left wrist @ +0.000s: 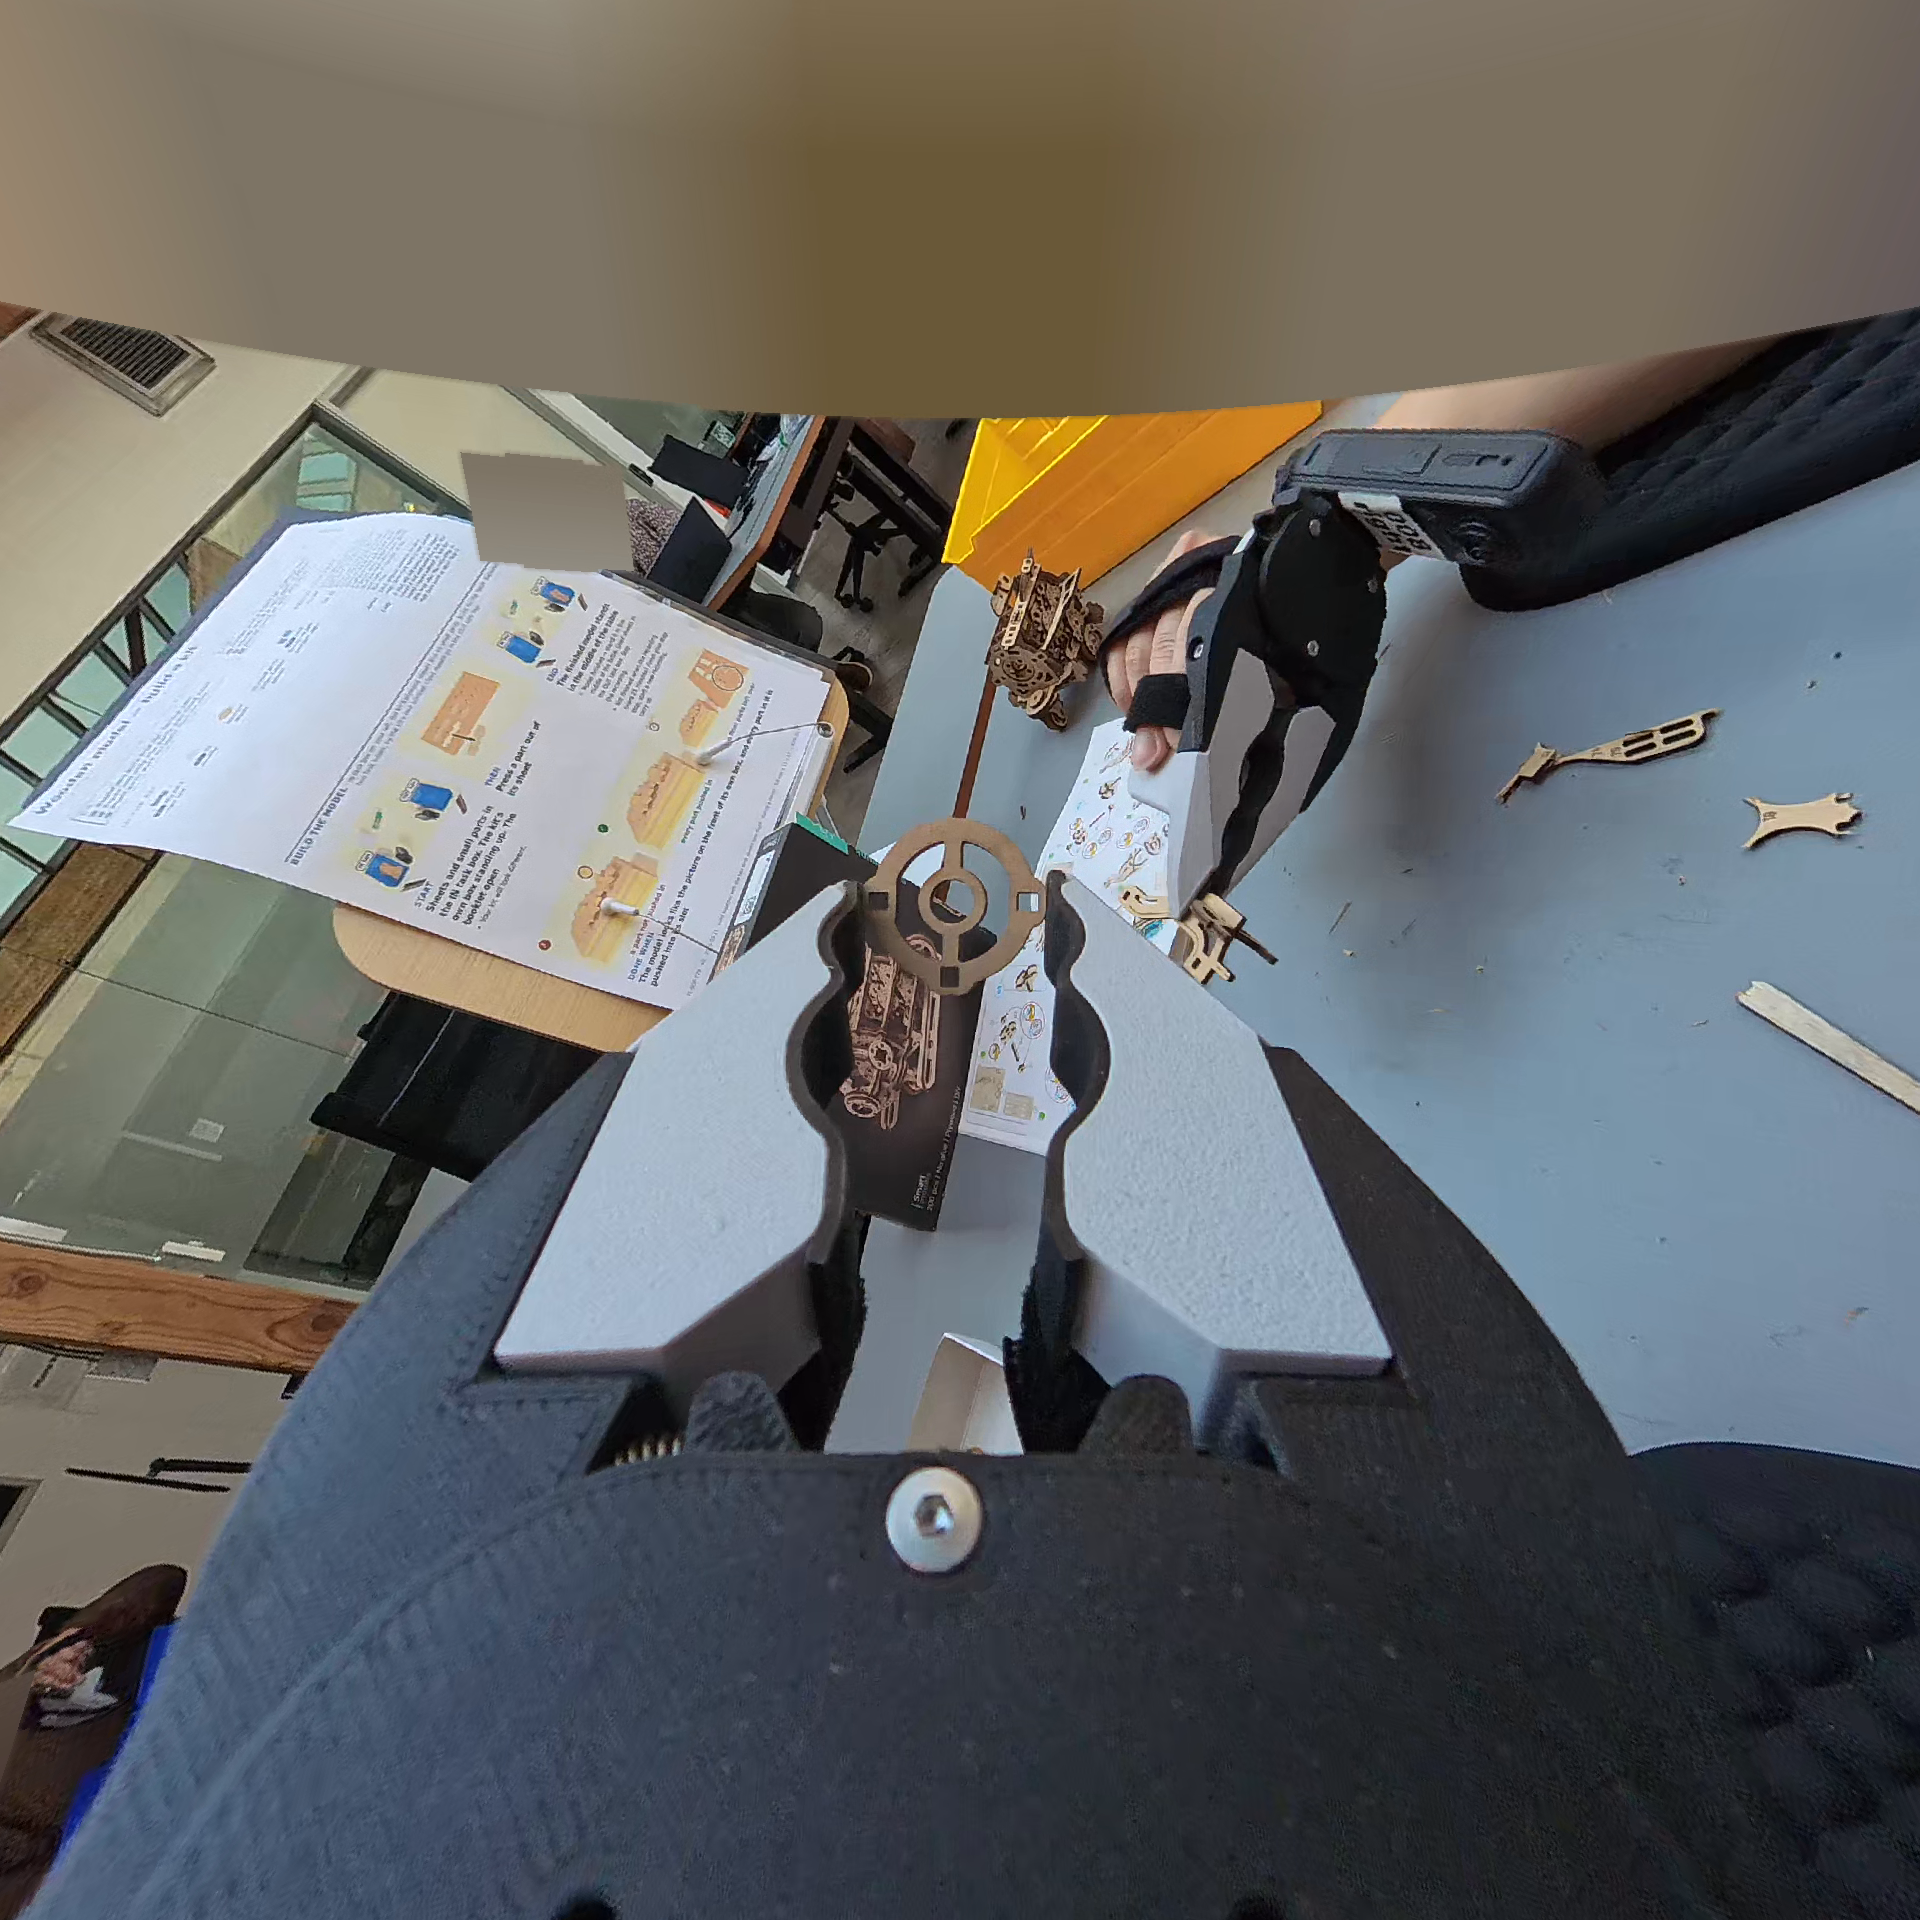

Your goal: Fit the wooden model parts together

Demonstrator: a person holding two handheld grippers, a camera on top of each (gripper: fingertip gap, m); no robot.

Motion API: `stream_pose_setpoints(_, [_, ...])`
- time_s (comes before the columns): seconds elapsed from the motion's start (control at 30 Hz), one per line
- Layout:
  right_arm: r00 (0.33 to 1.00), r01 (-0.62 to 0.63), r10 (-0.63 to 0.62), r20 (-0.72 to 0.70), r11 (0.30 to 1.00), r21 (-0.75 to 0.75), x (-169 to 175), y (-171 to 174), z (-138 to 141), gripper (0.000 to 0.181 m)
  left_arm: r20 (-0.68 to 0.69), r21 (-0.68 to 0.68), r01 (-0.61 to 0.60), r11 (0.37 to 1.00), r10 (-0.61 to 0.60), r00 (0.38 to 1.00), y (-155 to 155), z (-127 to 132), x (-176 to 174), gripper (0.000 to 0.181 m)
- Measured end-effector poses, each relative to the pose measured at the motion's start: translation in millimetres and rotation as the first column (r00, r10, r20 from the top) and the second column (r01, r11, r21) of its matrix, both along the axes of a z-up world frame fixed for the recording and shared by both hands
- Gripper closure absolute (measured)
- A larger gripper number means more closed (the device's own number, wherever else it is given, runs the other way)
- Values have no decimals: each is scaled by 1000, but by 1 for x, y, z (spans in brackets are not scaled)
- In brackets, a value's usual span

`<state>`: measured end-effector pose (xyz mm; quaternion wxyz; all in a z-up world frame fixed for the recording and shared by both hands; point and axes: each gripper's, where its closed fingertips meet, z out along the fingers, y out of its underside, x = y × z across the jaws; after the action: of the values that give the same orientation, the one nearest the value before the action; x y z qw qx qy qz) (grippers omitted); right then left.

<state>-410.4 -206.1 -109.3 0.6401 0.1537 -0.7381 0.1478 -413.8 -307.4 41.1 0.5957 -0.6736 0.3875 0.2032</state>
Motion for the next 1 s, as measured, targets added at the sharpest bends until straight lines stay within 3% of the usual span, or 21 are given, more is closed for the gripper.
stream_pose_setpoints(0.4, [996,-87,88,-35,996,26,12,-35,6,180,-2,-18,2,1000,-2,1000,4,-5,1,148])
stream_pose_setpoints(1.0, [998,-61,61,-8,998,3,8,-30,4,180,-3,-14,0,1000,0,1000,4,-4,1,148])
